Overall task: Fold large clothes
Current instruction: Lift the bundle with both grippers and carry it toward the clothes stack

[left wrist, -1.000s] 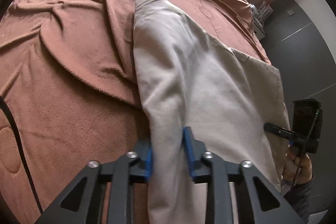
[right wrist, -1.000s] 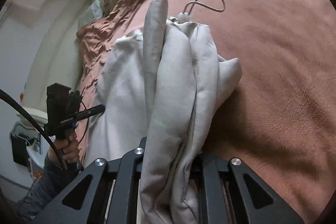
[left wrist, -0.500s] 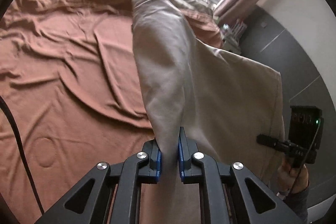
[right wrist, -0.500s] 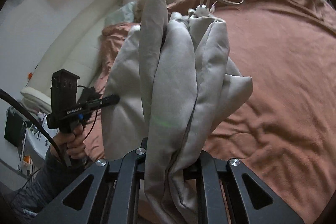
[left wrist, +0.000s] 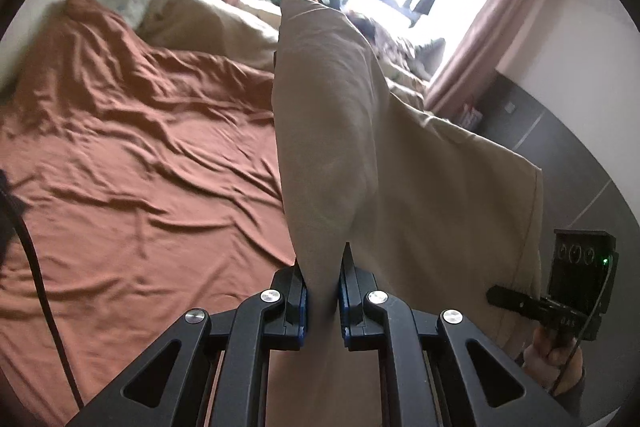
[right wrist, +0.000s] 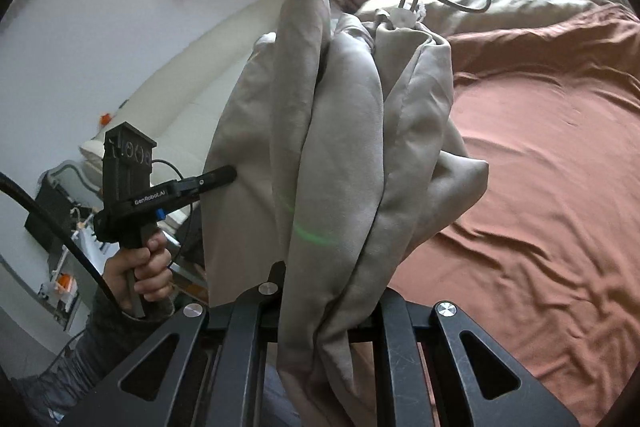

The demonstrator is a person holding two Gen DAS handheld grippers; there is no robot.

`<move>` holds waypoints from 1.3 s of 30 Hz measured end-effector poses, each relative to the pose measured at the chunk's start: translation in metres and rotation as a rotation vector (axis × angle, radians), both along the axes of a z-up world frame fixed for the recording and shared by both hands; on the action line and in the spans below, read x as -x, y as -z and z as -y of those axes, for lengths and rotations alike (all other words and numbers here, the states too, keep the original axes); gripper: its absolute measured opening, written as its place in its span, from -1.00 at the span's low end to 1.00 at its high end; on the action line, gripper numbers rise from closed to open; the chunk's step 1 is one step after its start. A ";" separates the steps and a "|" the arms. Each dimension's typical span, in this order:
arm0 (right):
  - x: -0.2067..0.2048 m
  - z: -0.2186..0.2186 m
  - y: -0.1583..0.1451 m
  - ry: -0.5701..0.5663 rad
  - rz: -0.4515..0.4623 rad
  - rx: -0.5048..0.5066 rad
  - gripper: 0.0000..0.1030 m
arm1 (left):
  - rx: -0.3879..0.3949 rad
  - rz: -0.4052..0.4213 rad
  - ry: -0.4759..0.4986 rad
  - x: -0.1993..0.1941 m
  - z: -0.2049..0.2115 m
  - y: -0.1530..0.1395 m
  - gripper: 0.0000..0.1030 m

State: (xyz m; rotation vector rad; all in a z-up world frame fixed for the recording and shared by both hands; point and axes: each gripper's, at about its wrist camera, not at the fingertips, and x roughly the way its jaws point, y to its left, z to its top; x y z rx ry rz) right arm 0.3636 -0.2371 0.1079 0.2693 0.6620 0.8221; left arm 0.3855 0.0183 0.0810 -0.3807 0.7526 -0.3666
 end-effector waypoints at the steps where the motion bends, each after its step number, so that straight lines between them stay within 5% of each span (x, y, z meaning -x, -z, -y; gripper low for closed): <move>1: 0.001 -0.008 -0.003 -0.010 0.006 -0.005 -0.85 | -0.011 0.014 -0.020 0.006 -0.014 -0.008 -0.77; 14: -0.021 -0.184 -0.015 -0.182 0.038 -0.076 -0.85 | -0.134 0.075 -0.230 0.037 -0.167 -0.051 -0.78; 31: -0.055 -0.465 -0.003 -0.493 -0.092 -0.245 -0.85 | -0.451 -0.058 -0.584 0.055 -0.382 -0.113 -0.78; 39: -0.067 -0.557 0.038 -0.573 -0.224 -0.319 -0.84 | -0.525 -0.159 -0.709 0.045 -0.444 -0.094 -0.79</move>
